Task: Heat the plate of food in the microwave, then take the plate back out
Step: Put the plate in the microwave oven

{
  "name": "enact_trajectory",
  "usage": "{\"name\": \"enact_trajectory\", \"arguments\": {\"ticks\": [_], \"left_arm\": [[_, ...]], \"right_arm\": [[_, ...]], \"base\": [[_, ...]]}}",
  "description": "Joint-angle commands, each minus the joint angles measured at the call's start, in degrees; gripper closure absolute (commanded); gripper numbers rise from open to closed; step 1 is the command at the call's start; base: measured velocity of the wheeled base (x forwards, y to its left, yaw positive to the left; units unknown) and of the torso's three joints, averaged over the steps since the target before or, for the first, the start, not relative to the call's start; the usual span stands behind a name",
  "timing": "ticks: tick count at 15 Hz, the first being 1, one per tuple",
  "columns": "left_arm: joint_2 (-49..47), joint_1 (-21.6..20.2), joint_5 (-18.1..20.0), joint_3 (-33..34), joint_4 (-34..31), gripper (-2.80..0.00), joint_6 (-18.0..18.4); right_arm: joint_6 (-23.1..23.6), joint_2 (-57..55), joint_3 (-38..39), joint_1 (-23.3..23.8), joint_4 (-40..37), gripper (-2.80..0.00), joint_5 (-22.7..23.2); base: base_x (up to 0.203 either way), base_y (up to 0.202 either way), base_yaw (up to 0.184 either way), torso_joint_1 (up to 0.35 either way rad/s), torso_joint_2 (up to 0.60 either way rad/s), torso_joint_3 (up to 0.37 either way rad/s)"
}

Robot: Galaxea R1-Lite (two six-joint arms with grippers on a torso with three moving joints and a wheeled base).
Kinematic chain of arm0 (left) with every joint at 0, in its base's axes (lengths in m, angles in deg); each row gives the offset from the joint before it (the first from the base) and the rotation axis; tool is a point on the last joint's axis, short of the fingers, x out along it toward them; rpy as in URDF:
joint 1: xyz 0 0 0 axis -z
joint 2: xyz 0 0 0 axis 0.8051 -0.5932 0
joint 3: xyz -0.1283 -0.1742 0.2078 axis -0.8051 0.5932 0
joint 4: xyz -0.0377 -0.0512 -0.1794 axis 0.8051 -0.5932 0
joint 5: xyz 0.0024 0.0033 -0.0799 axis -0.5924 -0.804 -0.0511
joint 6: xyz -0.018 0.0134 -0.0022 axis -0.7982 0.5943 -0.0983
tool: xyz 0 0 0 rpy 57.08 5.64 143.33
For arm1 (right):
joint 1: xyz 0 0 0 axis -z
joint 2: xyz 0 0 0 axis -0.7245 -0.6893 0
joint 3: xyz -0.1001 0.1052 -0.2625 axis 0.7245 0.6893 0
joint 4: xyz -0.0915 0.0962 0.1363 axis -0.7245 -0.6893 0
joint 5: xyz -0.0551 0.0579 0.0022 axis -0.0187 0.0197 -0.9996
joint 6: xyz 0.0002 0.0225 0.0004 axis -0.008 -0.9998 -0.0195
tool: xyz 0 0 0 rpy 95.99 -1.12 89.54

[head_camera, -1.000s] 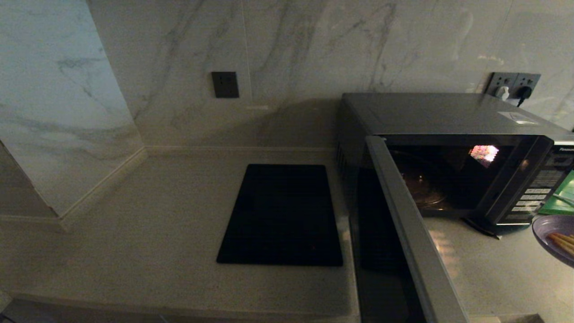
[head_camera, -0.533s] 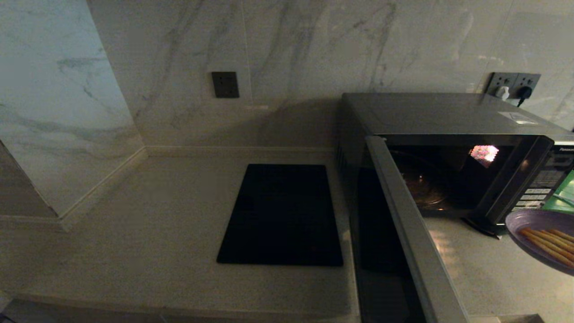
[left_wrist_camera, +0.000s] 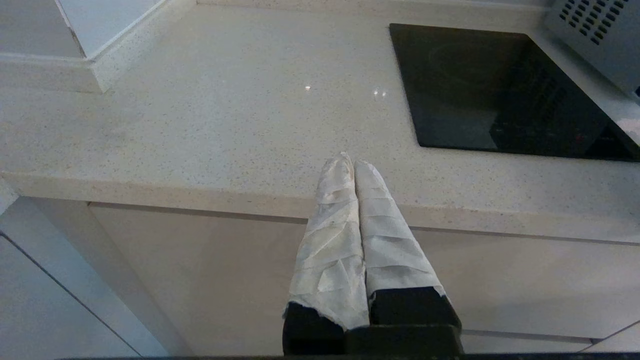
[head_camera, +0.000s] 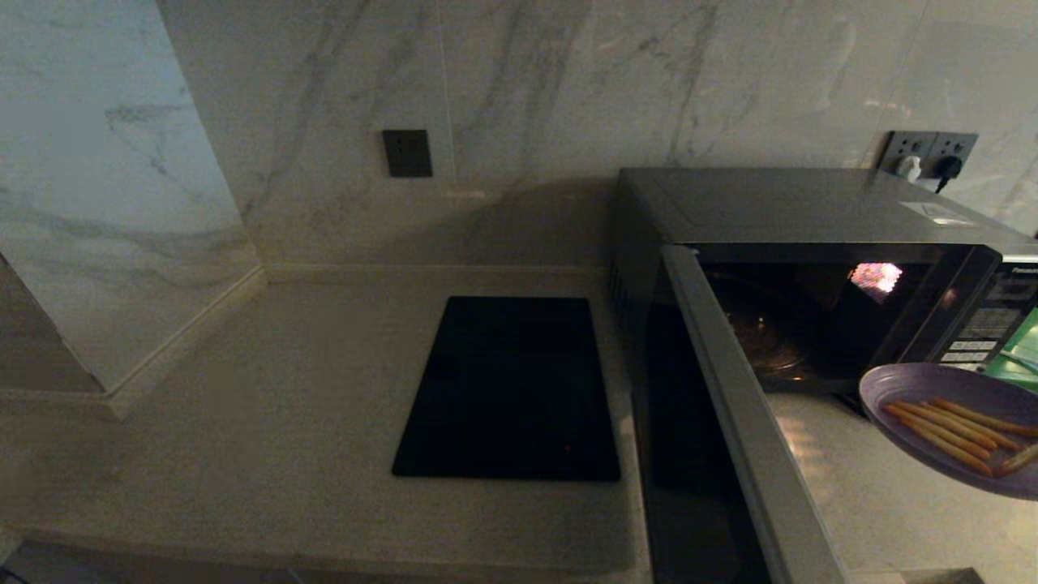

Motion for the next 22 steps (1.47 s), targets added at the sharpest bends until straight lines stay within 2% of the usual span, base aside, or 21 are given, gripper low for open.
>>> {"name": "enact_trajectory", "arguments": {"ticks": [1,4,8,11,14,16,22], "left_arm": [[-0.08,-0.02,-0.03,0.0,0.02,0.0,-0.04],[-0.09,-0.02,-0.03,0.0,0.02,0.0,-0.04],[0.0,-0.02,-0.03,0.0,0.02,0.0,-0.04],[0.0,-0.02,-0.03,0.0,0.02,0.0,-0.04],[-0.09,-0.02,-0.03,0.0,0.02,0.0,-0.04],[0.0,-0.02,-0.03,0.0,0.02,0.0,-0.04],[0.0,-0.02,-0.03,0.0,0.02,0.0,-0.04]], "right_arm": [[-0.46,0.57,-0.08,-3.01,-0.26,0.0,0.11],[-3.47,1.02,-0.22,-7.14,-0.07,0.0,-0.04],[-13.43,1.38,-1.29,-14.31,2.0,0.0,-1.44],[-23.03,0.83,-2.07,-20.47,5.44,0.0,-7.57],[-29.51,-0.8,-3.04,-24.81,6.79,0.0,-12.33],[-31.15,-1.6,-3.7,-27.0,6.77,0.0,-15.05],[-33.63,-3.95,-5.4,-30.46,6.77,0.0,-17.31]], "base": [[0.0,0.0,0.0,0.0,0.0,0.0],[0.0,0.0,0.0,0.0,0.0,0.0],[0.0,0.0,0.0,0.0,0.0,0.0],[0.0,0.0,0.0,0.0,0.0,0.0],[0.0,0.0,0.0,0.0,0.0,0.0],[0.0,0.0,0.0,0.0,0.0,0.0],[0.0,0.0,0.0,0.0,0.0,0.0]]}}
